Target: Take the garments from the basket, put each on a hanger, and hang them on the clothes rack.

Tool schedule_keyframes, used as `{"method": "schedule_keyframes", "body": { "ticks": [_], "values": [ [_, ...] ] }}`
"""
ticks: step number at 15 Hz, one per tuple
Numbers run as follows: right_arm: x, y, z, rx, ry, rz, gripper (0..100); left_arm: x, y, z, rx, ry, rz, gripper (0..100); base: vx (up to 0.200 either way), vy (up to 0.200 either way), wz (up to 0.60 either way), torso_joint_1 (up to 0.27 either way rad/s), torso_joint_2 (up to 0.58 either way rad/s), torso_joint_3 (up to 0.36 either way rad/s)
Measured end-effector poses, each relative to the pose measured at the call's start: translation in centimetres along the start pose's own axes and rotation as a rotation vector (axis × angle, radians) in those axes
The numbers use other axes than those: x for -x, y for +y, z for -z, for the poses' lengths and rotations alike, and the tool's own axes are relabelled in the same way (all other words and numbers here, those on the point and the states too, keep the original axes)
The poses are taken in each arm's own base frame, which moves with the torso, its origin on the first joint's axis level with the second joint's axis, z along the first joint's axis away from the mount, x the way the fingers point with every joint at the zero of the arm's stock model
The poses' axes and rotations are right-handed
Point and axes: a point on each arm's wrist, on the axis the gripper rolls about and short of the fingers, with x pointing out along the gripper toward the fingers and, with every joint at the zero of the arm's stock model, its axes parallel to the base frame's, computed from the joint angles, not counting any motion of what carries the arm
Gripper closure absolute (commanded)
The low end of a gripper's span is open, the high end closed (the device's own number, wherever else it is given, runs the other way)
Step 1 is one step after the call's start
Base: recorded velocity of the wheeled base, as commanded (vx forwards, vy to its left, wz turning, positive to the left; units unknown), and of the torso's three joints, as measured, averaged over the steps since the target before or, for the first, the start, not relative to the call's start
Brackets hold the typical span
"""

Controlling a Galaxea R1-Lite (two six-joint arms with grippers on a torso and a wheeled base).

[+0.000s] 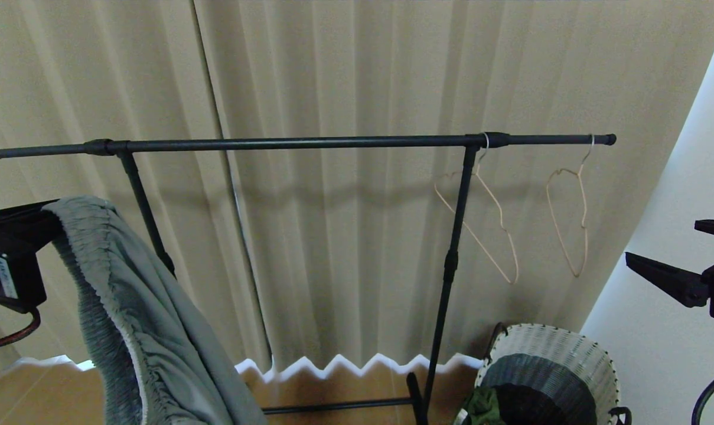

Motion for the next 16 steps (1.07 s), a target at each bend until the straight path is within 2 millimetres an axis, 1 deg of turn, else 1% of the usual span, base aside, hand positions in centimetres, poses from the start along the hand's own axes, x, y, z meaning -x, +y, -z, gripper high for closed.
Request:
{"method": "schedule_keyframes", "body": {
  "ticks": [5, 15, 16],
  "values": [
    [-0.21, 0.07, 0.38, -0.002, 0.017, -0.002, 0, 0.09, -0.05, 0.22, -0.001, 0.005, 0.001, 100, 0.000, 0.000, 0.00, 0.000, 0.00, 0.000],
    [-0.28, 0.13, 0.60, -0.002, 0.024, -0.004, 0, 0.35, -0.05, 0.30, -0.003, 0.001, 0.000, 100, 0.000, -0.200, 0.00, 0.004, 0.00, 0.000],
    [-0.28, 0.13, 0.60, -0.002, 0.024, -0.004, 0, 0.35, -0.05, 0.28, -0.004, 0.000, 0.000, 100, 0.000, 0.000, 0.00, 0.000, 0.00, 0.000]
  ]
}}
